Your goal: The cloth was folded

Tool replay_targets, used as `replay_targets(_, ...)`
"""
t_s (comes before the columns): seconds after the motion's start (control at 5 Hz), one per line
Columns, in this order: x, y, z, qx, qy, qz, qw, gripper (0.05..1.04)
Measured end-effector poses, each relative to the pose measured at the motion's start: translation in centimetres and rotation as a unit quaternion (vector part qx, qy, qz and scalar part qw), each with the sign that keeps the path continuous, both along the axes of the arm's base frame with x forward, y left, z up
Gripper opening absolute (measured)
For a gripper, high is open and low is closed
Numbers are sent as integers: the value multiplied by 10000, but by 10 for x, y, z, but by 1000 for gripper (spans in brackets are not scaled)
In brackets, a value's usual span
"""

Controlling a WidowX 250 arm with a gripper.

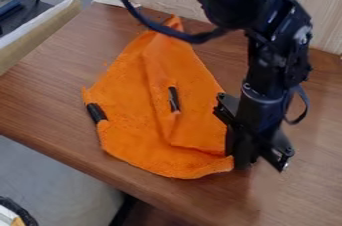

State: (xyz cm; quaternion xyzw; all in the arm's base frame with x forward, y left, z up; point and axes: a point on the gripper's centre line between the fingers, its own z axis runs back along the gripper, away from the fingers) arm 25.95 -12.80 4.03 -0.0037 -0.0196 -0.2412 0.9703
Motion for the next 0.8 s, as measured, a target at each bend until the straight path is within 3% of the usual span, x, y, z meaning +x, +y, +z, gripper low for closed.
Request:
replay_targets(0.4, 24, 35, 49, -189, -428, 518, 9976, 95)
replay_targets(0.6, 37, 60, 58, -229, -491, 840, 9950, 95)
replay_targets(0.8, 52, 98, 57, -79, -509, 1241, 9909, 95)
